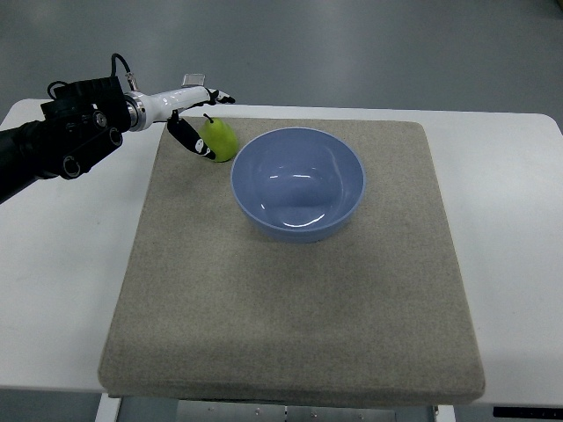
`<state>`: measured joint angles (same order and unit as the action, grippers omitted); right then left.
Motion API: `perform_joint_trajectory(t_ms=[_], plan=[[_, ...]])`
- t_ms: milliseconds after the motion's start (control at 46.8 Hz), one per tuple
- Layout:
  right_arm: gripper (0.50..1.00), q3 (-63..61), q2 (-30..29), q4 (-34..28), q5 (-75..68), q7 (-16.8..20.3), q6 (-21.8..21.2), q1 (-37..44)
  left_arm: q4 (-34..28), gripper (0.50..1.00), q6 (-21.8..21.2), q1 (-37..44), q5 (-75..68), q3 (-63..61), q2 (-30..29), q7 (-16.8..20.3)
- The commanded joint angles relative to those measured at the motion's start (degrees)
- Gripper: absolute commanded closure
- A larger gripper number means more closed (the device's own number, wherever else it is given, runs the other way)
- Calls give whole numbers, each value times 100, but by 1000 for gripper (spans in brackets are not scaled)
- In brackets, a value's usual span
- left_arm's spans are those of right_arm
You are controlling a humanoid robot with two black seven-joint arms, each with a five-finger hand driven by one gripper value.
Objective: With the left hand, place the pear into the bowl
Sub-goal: 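Close the left hand's fingers around the green pear, then lift the pear up off the pad with the left hand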
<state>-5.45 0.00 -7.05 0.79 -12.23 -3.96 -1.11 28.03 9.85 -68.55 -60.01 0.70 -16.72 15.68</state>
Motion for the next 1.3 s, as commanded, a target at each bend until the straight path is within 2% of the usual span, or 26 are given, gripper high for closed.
perform_joint_trajectory(t_ms=[0,428,706,920,984,1176,1241,1283], plan=[[574,0,0,-7,0,-8,0,-3,1,514,-1,18,-2,-35,2,5],[574,0,0,2,0,1,0,6,1,531,-18,61,-116,-79,107,5],[574,0,0,-7,0,1,0,6,1,566,-44,97,-116,-79,134,5],[574,0,0,2,0,1,0,6,1,729,-71,105,-116,-79,134,5],[574,0,0,-7,0,1,0,6,1,797,-71,105,-116,-79,134,-3],[574,0,0,-7,0,1,0,-3,27,919,-71,97,-116,-70,90,-3],[574,0,0,2,0,1,0,6,71,988,-71,88,-107,-53,46,5],[574,0,0,2,0,1,0,6,80,1000,-71,88,-98,-26,29,5]])
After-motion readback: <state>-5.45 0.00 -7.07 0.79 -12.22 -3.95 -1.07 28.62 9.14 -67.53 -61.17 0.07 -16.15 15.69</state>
